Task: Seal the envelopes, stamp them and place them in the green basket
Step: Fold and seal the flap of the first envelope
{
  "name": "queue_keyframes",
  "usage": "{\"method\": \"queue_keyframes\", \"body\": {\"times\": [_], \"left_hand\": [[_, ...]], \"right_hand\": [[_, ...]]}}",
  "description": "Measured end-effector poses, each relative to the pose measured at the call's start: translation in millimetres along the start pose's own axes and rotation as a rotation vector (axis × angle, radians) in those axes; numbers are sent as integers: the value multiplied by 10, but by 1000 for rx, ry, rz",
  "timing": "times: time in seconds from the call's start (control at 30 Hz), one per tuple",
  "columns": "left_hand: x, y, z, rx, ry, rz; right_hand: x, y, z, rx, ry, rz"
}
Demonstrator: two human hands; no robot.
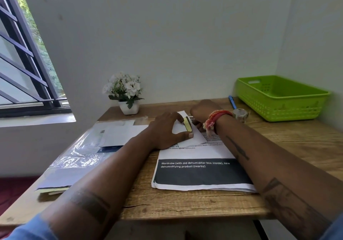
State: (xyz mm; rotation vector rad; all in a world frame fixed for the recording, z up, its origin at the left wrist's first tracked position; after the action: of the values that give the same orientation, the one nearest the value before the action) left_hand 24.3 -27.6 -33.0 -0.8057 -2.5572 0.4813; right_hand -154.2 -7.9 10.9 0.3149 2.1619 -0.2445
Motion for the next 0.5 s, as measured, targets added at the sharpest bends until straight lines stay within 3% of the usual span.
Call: {"method": "queue_keyframes", "body": {"times": [0.27, 0.4, 0.5], "left_hand": [[-14, 18, 11, 7, 7, -17], [19, 36, -20, 27, 28, 15], [18, 34, -15, 38, 18, -7]], "right_hand": [[-31, -1, -38, -96, -69, 47], [-118, 26, 69, -39, 400, -116], [-163, 25, 63, 48, 531, -183]]}}
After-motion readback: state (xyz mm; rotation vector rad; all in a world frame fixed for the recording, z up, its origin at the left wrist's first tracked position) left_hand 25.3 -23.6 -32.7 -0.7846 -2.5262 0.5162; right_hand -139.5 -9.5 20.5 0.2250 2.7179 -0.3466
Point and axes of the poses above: each hand's wrist, its own y-axis away from the middle knuckle, its own z-axis out of the palm, x = y × z, the point moved 2 cm from there along -y, towards the middle knuckle, and after that the axes turned 12 degrees about x, right-handed, at the moved point
